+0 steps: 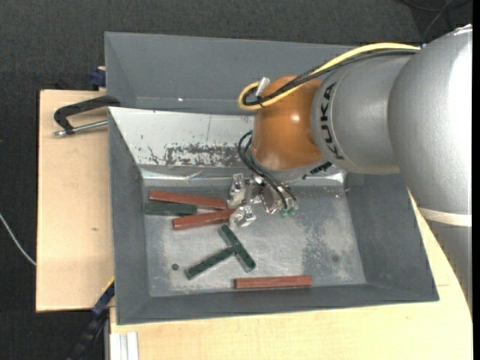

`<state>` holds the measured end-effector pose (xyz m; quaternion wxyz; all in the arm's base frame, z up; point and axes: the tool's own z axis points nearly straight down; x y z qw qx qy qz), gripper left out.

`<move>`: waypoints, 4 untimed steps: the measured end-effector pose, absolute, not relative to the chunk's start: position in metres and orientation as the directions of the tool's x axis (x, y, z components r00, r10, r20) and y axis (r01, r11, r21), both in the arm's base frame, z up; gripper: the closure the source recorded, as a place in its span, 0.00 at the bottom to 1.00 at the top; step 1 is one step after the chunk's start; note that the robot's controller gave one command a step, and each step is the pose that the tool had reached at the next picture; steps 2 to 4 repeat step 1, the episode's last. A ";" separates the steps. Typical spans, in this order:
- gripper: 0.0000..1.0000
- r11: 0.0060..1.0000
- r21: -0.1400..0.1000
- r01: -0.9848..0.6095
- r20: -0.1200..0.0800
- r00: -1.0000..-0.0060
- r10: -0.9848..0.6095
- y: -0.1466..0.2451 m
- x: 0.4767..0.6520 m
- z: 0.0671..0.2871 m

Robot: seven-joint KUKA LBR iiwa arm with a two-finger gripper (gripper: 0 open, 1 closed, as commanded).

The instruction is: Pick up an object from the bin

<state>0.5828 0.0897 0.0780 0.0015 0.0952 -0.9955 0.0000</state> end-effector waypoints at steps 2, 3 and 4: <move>1.00 0.984 0.001 -0.179 -0.006 -0.984 -0.179 0.073 0.580 0.212; 1.00 0.984 0.001 -0.179 -0.006 -0.984 -0.179 0.073 0.580 0.212; 1.00 0.984 0.001 -0.179 -0.006 -0.984 -0.179 0.073 0.580 0.212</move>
Offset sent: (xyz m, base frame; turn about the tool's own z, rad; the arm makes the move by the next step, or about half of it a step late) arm 0.0000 0.0000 0.0000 0.0000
